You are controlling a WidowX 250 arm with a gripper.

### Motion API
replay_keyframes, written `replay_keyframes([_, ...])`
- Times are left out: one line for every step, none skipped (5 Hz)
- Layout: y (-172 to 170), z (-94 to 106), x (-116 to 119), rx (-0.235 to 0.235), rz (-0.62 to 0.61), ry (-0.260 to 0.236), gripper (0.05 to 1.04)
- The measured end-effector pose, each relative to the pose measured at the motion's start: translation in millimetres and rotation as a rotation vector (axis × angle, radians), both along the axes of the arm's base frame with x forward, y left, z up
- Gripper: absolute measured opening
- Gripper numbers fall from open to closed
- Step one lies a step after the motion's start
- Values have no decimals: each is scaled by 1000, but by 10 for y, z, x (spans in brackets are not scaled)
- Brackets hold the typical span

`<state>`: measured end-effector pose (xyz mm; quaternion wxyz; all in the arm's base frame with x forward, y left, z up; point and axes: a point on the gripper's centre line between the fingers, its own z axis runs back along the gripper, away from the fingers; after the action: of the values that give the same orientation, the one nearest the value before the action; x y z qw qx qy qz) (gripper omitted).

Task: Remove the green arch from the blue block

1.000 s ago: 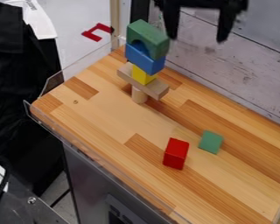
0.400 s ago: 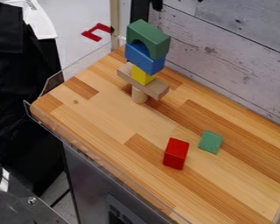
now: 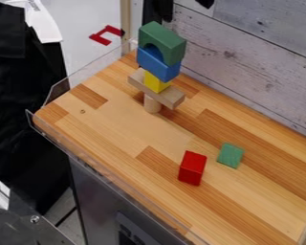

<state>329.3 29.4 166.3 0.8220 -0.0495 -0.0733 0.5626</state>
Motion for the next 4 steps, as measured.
replay_keyframes([80, -66, 14, -40, 47, 3, 999])
replay_keyframes([199, -87, 16, -62, 92, -1, 999])
replay_keyframes([307, -186, 1, -73, 122, 31, 999])
replay_keyframes([343, -297, 7, -92, 130, 61, 999])
